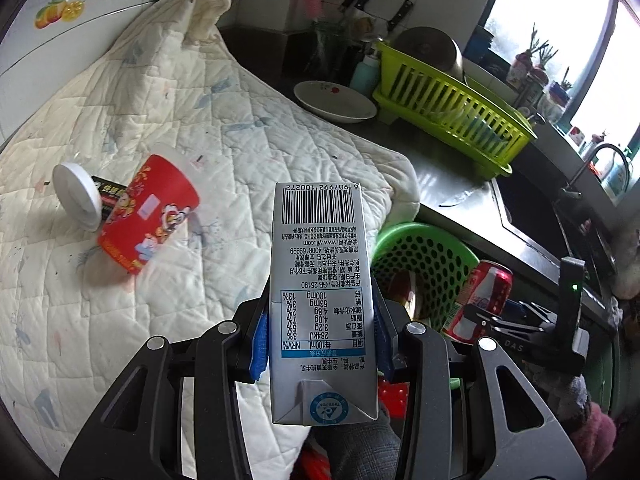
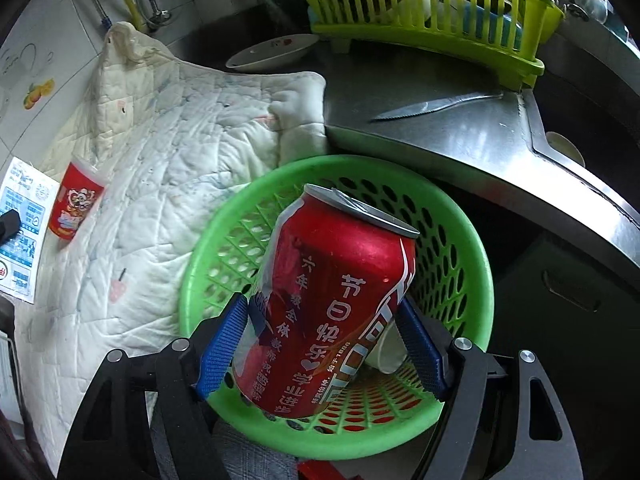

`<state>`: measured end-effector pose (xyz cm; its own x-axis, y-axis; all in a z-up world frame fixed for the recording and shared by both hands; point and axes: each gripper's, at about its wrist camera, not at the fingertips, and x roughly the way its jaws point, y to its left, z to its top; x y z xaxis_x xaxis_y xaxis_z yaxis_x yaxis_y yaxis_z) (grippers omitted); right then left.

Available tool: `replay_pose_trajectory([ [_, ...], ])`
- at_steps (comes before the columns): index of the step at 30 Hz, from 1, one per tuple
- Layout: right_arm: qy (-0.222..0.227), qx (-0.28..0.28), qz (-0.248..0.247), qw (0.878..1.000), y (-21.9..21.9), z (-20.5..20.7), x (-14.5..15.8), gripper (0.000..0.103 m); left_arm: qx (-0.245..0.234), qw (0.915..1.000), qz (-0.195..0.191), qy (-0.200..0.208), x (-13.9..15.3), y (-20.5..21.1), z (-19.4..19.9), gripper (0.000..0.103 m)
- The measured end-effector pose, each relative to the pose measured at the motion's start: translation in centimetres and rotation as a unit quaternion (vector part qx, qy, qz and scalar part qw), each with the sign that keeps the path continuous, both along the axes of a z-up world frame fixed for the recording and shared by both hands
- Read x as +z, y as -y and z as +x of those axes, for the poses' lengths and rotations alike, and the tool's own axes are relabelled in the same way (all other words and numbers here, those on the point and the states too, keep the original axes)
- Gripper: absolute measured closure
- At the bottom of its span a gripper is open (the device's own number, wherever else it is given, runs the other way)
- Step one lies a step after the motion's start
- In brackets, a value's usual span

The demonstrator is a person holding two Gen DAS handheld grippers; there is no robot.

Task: Collect trash
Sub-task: 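Carry the Coke can to the basket and release it with the right gripper, then lower the milk carton into the green basket and open the left gripper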

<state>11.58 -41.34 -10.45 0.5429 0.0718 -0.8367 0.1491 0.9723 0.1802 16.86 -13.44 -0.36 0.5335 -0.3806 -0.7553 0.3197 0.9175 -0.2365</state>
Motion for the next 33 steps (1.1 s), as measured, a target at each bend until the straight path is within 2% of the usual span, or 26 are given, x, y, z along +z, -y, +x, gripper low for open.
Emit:
replay_pose_trajectory([
  [5, -0.012, -0.018, -0.013, 1.0, 1.7, -0.2, -1.8, 0.03, -0.031, 0.9995, 0.004, -0.01, -1.0, 3.3, 0.2, 0.062],
  [12, -0.011, -0.033, 0.0, 0.999, 3.0, -0.9, -2.6, 0.027, -0.064, 0.9976, 0.016, -0.02, -2.7, 7.3, 0.6, 0.062],
  [30, 0.046, -0.039, 0.021, 0.998, 3.6, -4.6, 0.5, 0.025, -0.13, 0.9891, 0.067, -0.016, -5.9, 15.1, 1.6, 0.061],
  [32, 0.049, -0.039, 0.024, 0.998, 3.7, -4.8, 0.6, 0.025, -0.135, 0.9885, 0.065, -0.016, -6.1, 15.4, 1.6, 0.055],
  [33, 0.049, -0.039, 0.026, 0.998, 3.7, -4.9, 0.7, 0.025, -0.134, 0.9888, 0.064, -0.015, -6.1, 15.3, 1.6, 0.047],
])
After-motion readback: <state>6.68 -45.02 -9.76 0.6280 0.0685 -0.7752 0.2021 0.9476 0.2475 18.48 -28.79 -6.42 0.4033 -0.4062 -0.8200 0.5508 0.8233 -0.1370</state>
